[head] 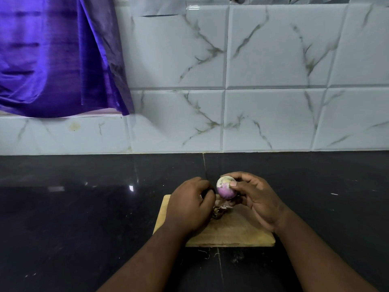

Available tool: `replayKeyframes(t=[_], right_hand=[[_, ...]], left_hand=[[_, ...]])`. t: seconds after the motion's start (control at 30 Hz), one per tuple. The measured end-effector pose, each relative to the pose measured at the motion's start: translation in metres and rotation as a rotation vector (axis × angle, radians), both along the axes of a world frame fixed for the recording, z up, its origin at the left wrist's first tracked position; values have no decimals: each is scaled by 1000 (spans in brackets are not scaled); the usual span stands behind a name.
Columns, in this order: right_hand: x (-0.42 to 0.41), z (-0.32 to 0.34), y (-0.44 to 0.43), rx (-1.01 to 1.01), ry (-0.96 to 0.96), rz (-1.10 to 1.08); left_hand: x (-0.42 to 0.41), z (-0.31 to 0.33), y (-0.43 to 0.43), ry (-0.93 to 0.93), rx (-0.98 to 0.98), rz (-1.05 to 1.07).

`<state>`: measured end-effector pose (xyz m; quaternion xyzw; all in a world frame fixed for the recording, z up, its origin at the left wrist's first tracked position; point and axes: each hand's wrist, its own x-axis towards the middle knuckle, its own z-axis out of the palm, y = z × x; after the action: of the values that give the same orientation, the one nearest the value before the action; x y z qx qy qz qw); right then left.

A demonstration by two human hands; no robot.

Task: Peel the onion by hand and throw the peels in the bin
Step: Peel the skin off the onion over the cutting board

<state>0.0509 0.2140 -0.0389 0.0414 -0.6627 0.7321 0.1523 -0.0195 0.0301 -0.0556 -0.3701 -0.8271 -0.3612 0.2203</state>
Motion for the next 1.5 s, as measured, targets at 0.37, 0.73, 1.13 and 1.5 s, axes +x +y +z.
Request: replayKeyframes(t=[0.37, 0.73, 1.13, 1.5], right_hand=[[1, 0, -2, 88, -24, -1], [2, 2, -3, 77, -19, 0], [1, 0, -3, 96, -21, -15], [0, 0, -3, 41, -16, -20]], left_hand=[[5, 3, -1, 81, 116, -55], [5, 4, -1, 101, 83, -66], [7, 4, -2, 111, 90, -63], [6, 2, -2, 27, -13, -159]])
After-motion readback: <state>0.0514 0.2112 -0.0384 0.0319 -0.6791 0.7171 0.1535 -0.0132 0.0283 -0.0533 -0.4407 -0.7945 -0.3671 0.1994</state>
